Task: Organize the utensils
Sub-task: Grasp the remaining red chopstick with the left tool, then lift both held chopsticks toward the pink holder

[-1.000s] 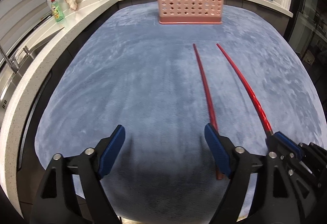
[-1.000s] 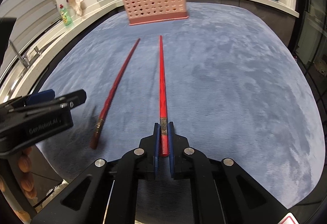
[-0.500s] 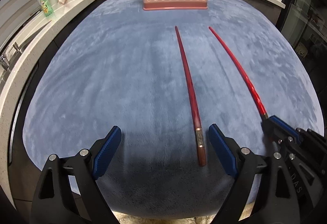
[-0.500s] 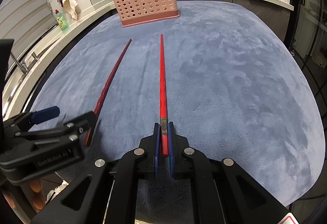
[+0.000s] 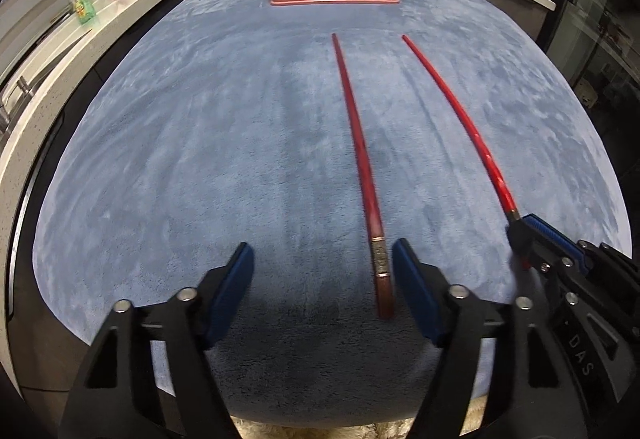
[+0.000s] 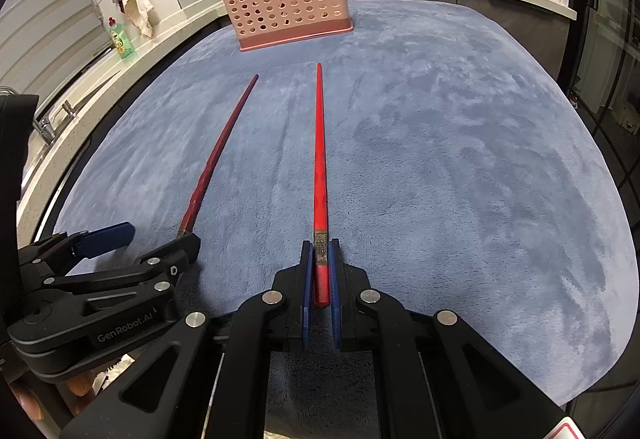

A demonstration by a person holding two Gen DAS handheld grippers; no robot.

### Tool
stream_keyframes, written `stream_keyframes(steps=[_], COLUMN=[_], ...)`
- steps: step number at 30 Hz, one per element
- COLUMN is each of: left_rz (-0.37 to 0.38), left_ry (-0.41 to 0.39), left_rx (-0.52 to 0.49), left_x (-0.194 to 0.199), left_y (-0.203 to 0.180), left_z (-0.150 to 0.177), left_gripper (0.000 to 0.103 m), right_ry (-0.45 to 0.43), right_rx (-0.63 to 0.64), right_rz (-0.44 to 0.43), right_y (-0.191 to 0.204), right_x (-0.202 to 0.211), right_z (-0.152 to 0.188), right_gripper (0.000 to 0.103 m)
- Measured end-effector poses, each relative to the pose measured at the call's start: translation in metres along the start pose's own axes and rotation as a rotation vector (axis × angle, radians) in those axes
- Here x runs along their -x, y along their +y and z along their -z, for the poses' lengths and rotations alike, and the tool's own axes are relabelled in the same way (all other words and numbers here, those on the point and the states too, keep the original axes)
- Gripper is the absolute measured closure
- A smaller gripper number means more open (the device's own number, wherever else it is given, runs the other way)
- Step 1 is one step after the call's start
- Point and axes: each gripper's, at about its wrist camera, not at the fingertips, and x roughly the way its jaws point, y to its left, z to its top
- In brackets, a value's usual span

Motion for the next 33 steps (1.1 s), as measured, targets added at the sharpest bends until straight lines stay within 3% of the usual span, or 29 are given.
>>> stream_keyframes(steps=[3, 11, 21, 33], left_rz=[0.019, 0.091, 0.133, 0.120], left_ry=[0.006, 0.031, 0.036, -0.095], left_rx=[0.003, 0.056, 0.087, 0.129], left_x=[0.001, 0.003, 0.008, 0.056], left_y=[0.000, 0.015, 0.022, 0.045], left_z=[-0.001, -0.005, -0.008, -0.039], left_gripper=[0.049, 0.092, 0.096, 0.096], right_ry=[0.000, -0.001, -0.017, -0.140], right_rx=[0.000, 0.001, 0.000, 0.002], right_rz=[0.000, -0.001, -0.006, -0.014], right_y=[0.000, 0.000, 0.002, -0.001], right_x=[0.000, 0.000, 0.007, 0.052], right_z=[0.000, 0.000, -0.003, -0.043], right_gripper=[0.096, 0.096, 0.096, 0.096])
